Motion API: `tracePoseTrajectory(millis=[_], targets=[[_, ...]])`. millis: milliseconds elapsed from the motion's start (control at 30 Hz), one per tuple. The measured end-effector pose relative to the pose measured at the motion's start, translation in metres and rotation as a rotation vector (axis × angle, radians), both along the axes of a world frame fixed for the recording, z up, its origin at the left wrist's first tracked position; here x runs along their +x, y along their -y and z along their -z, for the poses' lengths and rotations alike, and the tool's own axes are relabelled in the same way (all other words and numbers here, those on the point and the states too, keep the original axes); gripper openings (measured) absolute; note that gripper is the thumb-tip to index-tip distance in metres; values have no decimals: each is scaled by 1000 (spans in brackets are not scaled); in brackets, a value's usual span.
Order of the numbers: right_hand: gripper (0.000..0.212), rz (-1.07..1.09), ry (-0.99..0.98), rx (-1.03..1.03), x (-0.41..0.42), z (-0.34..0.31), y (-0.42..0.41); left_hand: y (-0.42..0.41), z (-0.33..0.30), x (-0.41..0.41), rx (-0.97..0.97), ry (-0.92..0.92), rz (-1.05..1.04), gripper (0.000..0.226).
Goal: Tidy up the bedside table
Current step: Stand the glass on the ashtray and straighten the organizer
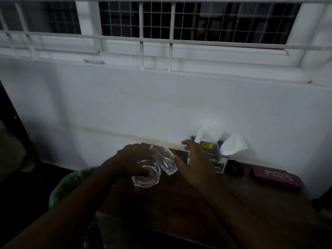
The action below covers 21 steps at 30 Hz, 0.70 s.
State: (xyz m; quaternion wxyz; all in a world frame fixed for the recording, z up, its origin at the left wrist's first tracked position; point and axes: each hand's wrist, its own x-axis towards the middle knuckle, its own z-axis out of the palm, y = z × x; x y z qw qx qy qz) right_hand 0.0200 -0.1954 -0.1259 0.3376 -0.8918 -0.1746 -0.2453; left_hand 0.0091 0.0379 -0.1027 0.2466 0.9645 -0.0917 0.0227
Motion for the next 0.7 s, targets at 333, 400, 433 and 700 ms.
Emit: tracePoseTrajectory(millis=[333, 400, 433, 700], targets=[[93, 62, -564, -179, 68, 8, -63, -11, 33, 10, 121, -276, -94, 140], [99, 68, -600, -185, 76, 13, -65, -15, 36, 13, 125, -273, -87, 135], [101, 68, -611, -183, 79, 14, -65, -16, 37, 15, 114, -267, -74, 132], [85, 112, -572, -159, 95, 13, -64, -21, 46, 30, 17, -230, -47, 119]])
